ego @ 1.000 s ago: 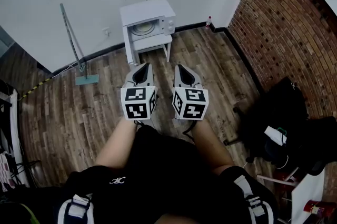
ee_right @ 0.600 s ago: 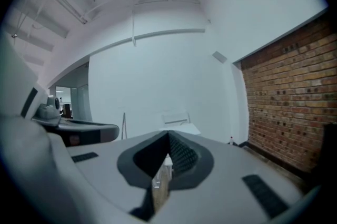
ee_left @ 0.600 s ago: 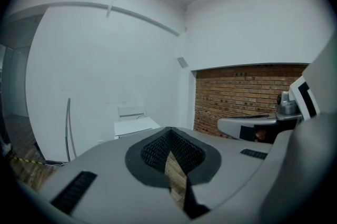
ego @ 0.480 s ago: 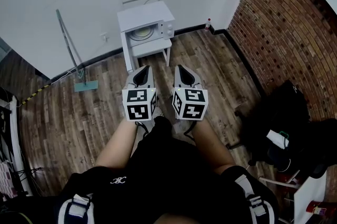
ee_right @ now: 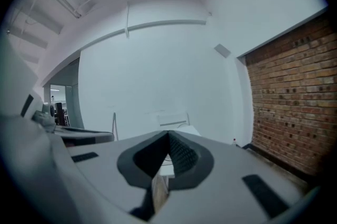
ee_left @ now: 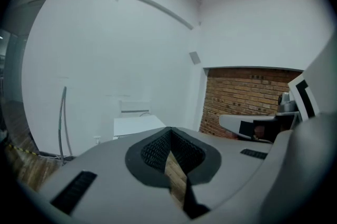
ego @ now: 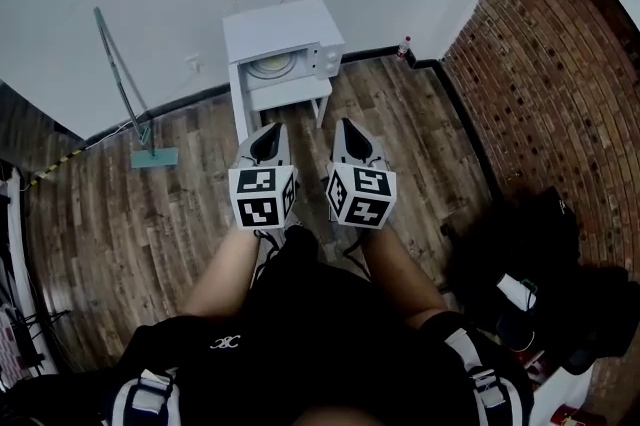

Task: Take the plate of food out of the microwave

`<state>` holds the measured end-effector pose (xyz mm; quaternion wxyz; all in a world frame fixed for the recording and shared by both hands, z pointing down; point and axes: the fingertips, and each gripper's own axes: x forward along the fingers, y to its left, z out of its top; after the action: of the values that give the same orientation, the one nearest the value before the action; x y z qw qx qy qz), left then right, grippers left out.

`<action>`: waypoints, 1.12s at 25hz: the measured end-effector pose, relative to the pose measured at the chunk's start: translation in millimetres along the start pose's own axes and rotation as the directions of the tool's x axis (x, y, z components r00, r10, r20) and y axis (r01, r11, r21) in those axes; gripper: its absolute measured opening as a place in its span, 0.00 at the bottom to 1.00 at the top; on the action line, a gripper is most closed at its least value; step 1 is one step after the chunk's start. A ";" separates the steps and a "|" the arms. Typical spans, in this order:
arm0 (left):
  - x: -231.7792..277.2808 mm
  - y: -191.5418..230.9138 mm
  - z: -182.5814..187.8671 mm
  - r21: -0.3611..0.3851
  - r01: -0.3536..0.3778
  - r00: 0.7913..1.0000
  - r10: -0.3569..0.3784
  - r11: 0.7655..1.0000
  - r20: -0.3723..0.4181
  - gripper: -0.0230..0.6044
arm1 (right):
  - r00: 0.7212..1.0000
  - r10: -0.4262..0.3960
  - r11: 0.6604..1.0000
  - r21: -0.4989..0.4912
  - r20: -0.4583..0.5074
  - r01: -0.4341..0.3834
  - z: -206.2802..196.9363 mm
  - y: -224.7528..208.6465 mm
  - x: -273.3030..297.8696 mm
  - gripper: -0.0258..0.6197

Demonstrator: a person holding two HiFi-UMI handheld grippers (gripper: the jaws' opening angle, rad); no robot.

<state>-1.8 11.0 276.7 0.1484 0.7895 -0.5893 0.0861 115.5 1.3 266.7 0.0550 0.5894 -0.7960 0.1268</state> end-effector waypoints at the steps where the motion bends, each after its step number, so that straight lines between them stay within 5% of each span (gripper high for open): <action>1: 8.7 5.8 1.1 -0.012 -0.001 1.000 0.001 1.000 -0.009 0.03 | 1.000 0.007 1.000 0.002 -0.008 -0.007 1.2 0.6 11.1 0.05; 17: 133.1 64.4 34.0 -0.011 0.024 0.997 -0.025 1.000 -0.069 0.03 | 0.993 0.008 1.000 -0.004 -0.114 -0.008 17.6 -13.8 158.9 0.05; 28: 197.8 88.9 40.4 -0.076 0.006 0.996 -0.012 0.997 -0.084 0.03 | 0.985 0.032 0.998 -0.043 -0.170 -0.040 14.3 -28.3 222.8 0.05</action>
<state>-30.9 -204.8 312.0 0.2034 0.7816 -0.5819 0.0961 76.6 -216.2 309.6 0.1340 0.5607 -0.8015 0.1589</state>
